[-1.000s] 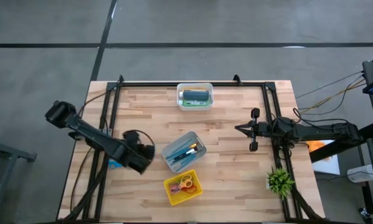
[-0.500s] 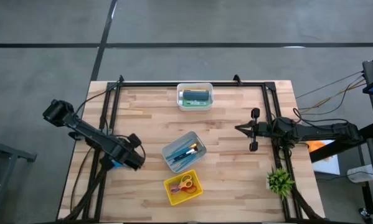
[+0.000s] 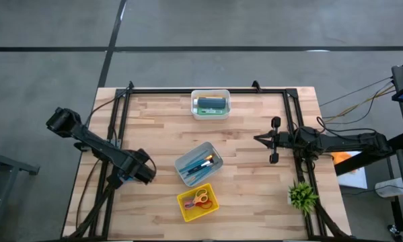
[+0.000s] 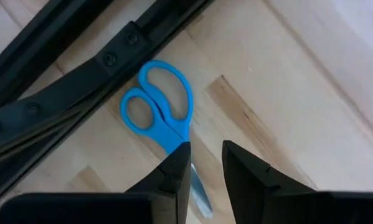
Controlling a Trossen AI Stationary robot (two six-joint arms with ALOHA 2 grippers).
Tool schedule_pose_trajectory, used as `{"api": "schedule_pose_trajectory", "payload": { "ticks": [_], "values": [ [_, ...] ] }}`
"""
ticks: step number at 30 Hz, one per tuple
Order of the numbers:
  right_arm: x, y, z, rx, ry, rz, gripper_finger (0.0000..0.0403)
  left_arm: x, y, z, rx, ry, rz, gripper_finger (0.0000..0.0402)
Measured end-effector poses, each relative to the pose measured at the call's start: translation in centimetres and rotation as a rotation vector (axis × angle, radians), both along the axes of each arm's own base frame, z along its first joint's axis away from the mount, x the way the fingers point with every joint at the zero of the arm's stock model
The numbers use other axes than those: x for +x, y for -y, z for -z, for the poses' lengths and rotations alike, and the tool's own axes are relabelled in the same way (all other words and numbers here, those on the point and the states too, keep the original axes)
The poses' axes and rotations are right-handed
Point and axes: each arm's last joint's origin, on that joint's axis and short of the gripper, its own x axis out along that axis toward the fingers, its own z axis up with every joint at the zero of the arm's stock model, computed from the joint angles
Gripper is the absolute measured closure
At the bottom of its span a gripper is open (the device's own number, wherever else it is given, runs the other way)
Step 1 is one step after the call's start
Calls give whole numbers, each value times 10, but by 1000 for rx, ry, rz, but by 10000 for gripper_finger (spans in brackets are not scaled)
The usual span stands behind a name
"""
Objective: Pick & Place Paint Supplies
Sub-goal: Put the blue scissors into the yellow bin
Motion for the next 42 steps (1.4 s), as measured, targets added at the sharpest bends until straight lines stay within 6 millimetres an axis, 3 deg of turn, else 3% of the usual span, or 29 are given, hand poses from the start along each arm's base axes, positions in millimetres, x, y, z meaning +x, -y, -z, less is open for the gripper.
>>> {"api": "schedule_pose_trajectory", "payload": {
  "ticks": [21, 42],
  "values": [
    [0, 0, 0, 0, 0, 0, 388, -22, -6, 43, -59, -46, 82, 308],
    [0, 0, 0, 0, -1, 0, 388, -19, -9, 47, 21, 35, 168, 308]
  ]
}}
